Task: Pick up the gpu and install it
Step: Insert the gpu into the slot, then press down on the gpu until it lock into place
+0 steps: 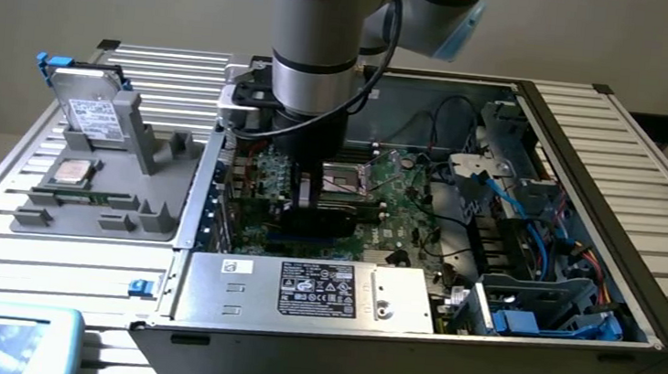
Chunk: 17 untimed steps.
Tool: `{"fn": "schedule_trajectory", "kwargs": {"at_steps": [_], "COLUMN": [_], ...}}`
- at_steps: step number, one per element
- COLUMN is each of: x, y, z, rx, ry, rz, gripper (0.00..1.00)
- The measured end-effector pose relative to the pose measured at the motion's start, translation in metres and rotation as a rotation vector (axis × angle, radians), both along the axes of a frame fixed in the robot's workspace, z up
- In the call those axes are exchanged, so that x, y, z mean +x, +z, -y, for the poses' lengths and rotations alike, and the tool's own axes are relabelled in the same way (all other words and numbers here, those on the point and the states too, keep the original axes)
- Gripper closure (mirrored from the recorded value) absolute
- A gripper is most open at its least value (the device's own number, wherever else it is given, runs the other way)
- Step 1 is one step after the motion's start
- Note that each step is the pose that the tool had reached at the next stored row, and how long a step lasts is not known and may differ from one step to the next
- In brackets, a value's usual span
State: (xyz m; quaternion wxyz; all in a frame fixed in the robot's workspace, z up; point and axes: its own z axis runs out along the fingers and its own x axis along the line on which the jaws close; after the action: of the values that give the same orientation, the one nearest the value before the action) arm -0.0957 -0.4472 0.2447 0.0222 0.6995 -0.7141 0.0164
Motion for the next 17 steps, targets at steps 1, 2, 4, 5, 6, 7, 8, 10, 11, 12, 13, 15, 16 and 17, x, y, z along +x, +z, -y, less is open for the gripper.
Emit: {"fn": "schedule_trajectory", "kwargs": {"at_steps": [1,2,4,5,6,7,8,10,11,12,13,15,16,17], "x": [0.0006,0.0012,0.0014,0.0016,0.0016,0.0016,0.0016,0.0014,0.0014,0.0013,0.0013,0.0012,0.0012,0.0012], "y": [-0.0001,-0.0001,-0.0002,-0.0003,-0.0004,-0.0007,-0.0012,-0.0020,-0.0021,-0.0021,-0.0021,-0.0023,-0.0023,-0.0023], "z": [0.0000,0.0000,0.0000,0.0000,0.0000,0.0000,0.0000,0.0000,0.0000,0.0000,0.0000,0.0000,0.0000,0.0000], "rx": [0.0002,0.0003,0.0000,0.0000,0.0000,0.0000,0.0003,0.0001,-0.0001,-0.0001,-0.0001,0.0003,0.0003,0.0003], "ry": [0.000,0.000,0.000,0.000,0.000,0.000,0.000,0.000,0.000,0.000,0.000,0.000,0.000,0.000], "rz": [0.0000,0.0000,0.0001,0.0000,0.0001,0.0001,0.0003,0.0003,0.0002,0.0002,0.0002,0.0002,0.0003,0.0003], "gripper": [0.72,0.72,0.72,0.72,0.72,0.72,0.72,0.72,0.72,0.72,0.72,0.72,0.72,0.72]}}
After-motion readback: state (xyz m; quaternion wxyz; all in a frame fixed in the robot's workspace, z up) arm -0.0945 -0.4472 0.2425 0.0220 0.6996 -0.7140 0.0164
